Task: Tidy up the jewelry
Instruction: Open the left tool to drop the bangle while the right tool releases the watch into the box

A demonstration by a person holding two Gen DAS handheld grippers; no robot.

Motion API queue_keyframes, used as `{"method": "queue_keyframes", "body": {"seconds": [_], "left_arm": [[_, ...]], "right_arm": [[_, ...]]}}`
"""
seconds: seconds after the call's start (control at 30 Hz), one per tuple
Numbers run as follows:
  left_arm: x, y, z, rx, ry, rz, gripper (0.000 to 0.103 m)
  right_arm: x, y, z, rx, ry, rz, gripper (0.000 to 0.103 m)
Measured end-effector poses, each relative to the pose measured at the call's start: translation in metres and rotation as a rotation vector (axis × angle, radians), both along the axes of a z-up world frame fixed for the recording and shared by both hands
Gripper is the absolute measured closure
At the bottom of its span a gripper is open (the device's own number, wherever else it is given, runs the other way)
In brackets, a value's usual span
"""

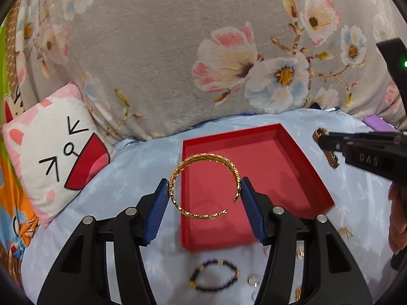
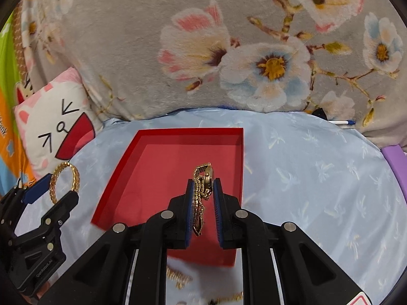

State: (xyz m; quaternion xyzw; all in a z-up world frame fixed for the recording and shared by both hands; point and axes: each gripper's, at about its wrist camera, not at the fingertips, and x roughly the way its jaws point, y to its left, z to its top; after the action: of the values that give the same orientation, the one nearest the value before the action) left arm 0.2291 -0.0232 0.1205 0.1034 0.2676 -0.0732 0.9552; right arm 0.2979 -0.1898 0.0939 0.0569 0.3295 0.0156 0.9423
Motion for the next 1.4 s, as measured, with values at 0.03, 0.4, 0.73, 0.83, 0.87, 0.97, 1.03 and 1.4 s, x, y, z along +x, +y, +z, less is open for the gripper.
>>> {"method": "queue_keyframes", "body": {"seconds": [0.03, 0.4, 0.73, 0.83, 0.87, 0.97, 1.03, 1.4], "left_arm": [[0.014, -0.003, -0.001, -0.008, 0.011, -0.004, 0.048], [0.139, -0.028, -0.036, -0.027, 0.185, -0.007, 0.048], [0.197, -0.032, -0.068, -0.001, 0.31, 0.045, 0.047], [0.206, -0.03, -0.07, -0.011, 0.308, 0.064, 0.047], [0.208, -0.029, -0.07, -0.017, 0.306, 0.068, 0.047], [0.209, -0.024, -0.068, -0.045, 0.288, 0.084, 0.047], [0.207, -0.019, -0.064, -0.065, 0.281, 0.086, 0.047], [0.154, 0.013, -0.037, -0.11, 0.217, 0.086, 0.044]], "right_arm": [[0.009, -0.001, -0.003, -0.004, 0.009, -0.005, 0.09], [0.116, -0.001, -0.035, -0.107, 0.143, -0.022, 0.09], [0.169, 0.017, -0.067, -0.289, 0.268, -0.047, 0.09], [0.171, 0.017, -0.064, -0.28, 0.236, -0.033, 0.089], [0.17, 0.018, -0.062, -0.27, 0.227, -0.026, 0.089], [0.164, 0.015, -0.054, -0.226, 0.188, -0.013, 0.089], [0.155, 0.009, -0.048, -0.194, 0.165, -0.014, 0.089], [0.073, -0.013, -0.031, -0.1, 0.11, 0.01, 0.088]]}}
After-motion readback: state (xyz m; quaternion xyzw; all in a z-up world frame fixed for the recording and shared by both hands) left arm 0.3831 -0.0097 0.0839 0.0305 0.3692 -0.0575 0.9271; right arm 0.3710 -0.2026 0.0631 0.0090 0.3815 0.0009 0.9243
